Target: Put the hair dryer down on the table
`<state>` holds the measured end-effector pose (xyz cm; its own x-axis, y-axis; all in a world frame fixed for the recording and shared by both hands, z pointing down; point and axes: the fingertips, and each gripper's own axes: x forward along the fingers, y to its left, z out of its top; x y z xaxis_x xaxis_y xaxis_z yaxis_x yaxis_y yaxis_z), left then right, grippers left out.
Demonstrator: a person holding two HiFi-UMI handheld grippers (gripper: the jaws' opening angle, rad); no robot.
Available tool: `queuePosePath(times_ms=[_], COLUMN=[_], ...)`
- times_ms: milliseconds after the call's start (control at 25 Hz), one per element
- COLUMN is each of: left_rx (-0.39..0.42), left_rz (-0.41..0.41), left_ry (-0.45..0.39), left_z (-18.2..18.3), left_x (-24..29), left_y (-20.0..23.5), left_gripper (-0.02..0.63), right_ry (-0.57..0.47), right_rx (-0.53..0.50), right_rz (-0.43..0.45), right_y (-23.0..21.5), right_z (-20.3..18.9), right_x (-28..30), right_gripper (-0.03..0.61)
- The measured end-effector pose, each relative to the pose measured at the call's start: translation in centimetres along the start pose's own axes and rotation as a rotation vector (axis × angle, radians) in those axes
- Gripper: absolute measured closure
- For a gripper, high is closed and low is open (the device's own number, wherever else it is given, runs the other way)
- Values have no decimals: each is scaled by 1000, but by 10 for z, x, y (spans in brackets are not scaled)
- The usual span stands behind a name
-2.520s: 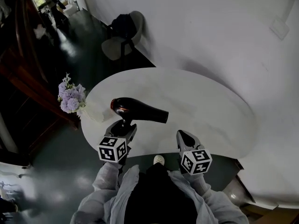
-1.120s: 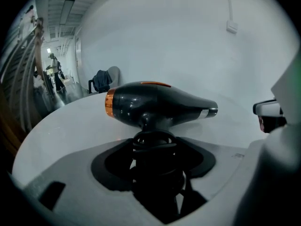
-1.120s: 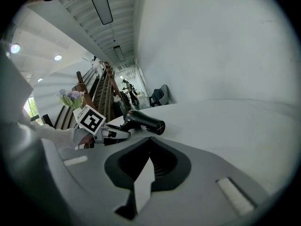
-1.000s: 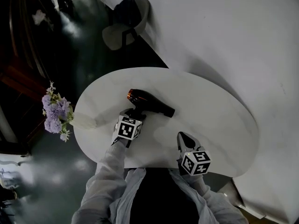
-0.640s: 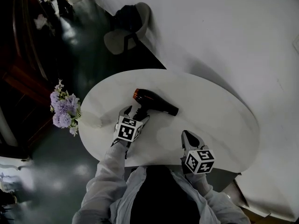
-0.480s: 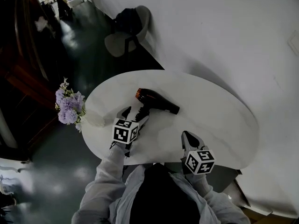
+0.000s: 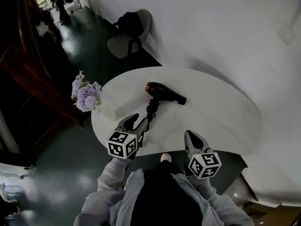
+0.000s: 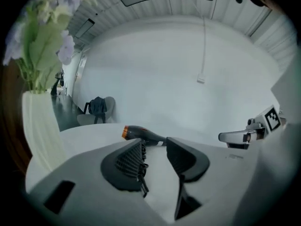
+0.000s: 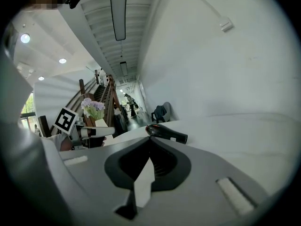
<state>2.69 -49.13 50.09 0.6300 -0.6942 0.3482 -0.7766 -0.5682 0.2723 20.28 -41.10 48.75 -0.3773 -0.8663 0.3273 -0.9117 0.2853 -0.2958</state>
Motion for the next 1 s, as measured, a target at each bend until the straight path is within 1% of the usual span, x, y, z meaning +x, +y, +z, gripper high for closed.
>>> queuePosePath(times_ms=[80,200,280,440,520,720,1000], left_rx=[28,16,13,47,53,2,-1], left_rz=[4,-16,-33,-72,-77,-76,-71], left_ry=[-12,-30,-45,-74,-81,-87,-83], left_z=[-5,-18,-27,-45,-55,-73,-82], left_x=[-19,-46,-64,-103,-119,-148,-164], left_y=[-7,-18,-25,-40,-45,-50,-56], left_gripper=[505,565,607,614,614,614,614], right_ry=[-1,0,-6,-3,5,0,-9], right_rx=[-23,-59,-59,-68,-78,-69,-67], right_rz=[-15,-30,-32,-25,-22,-10,-13], right_y=[11,25,34,52,60,78,90], right_z=[-6,-18,-26,-45,-53,-67,-72], right_x=[-9,-24,-35,-56,-64,-85,-99], right_gripper=[571,571,571,571,571,571,571])
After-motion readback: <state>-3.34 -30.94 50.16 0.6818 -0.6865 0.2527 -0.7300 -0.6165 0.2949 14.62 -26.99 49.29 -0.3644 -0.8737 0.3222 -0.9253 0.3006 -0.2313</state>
